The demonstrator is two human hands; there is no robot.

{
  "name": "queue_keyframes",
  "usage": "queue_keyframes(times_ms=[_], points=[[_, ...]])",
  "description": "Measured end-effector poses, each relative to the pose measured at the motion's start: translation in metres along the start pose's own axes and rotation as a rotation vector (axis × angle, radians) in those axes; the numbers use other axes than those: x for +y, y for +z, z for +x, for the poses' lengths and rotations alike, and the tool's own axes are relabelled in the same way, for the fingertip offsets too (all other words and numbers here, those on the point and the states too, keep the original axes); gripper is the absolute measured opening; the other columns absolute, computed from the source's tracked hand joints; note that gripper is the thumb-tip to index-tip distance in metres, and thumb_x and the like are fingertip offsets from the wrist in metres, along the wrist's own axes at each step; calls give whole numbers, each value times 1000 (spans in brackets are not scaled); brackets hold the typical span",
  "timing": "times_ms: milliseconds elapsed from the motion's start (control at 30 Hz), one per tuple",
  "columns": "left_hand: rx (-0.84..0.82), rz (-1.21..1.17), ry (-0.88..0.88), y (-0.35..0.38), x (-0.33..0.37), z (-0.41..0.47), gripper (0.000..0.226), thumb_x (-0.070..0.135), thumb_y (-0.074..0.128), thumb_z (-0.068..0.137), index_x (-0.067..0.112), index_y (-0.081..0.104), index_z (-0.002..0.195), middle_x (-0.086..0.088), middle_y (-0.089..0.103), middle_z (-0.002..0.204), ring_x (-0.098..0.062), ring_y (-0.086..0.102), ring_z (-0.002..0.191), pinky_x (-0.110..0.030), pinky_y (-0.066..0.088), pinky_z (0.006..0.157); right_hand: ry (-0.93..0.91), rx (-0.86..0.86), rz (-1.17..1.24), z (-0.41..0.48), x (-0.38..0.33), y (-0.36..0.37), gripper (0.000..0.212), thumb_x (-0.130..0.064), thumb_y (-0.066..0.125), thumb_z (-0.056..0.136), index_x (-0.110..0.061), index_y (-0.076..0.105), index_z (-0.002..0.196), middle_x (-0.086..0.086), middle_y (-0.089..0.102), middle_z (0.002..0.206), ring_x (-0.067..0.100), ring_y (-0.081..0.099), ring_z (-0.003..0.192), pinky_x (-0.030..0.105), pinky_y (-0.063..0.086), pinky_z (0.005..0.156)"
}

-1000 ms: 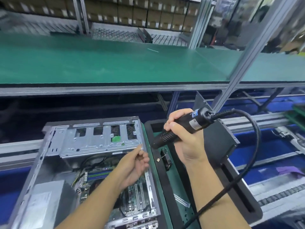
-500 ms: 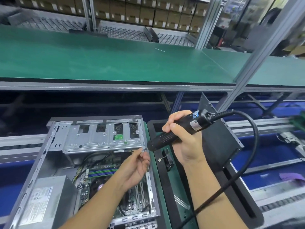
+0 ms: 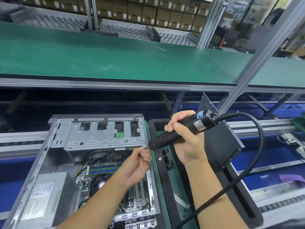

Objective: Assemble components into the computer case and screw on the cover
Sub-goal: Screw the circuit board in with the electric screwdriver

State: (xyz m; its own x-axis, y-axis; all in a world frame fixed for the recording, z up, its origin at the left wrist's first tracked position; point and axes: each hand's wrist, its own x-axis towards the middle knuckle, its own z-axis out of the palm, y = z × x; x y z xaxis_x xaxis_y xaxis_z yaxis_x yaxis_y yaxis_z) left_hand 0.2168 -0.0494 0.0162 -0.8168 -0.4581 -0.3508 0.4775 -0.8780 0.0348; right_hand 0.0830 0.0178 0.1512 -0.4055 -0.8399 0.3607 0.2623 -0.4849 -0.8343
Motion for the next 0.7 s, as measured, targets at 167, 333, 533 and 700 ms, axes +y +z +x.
queue_keyframes(times_ms=[167,333,533,700], points=[[-6,-42,-23,3,0,-4,23,13,53,88,2,59,68,3,41,59,-9,50,44,-20,53,46,6,-25,16,0,2,-1,20,-5,70,71,-20,67,84,7,61,81,23,56,67,41,47,74],[15,-140,-31,2,-1,-1,14,11,54,88,11,49,75,4,41,60,-8,47,44,-19,50,43,-2,-23,21,1,4,-3,20,-2,68,74,-18,66,86,8,61,81,22,58,67,41,48,74],[14,-194,-17,4,-3,-1,12,9,57,86,12,47,80,4,43,59,-8,49,44,-20,49,41,-8,10,37,-1,5,-6,29,10,55,79,-17,64,85,7,61,80,21,58,67,39,49,75],[-2,-229,-11,7,-6,-1,13,10,57,86,16,46,92,3,43,58,-9,50,43,-21,49,41,-7,31,94,-2,7,-7,31,10,52,80,-18,64,85,6,60,81,21,55,67,37,51,75]])
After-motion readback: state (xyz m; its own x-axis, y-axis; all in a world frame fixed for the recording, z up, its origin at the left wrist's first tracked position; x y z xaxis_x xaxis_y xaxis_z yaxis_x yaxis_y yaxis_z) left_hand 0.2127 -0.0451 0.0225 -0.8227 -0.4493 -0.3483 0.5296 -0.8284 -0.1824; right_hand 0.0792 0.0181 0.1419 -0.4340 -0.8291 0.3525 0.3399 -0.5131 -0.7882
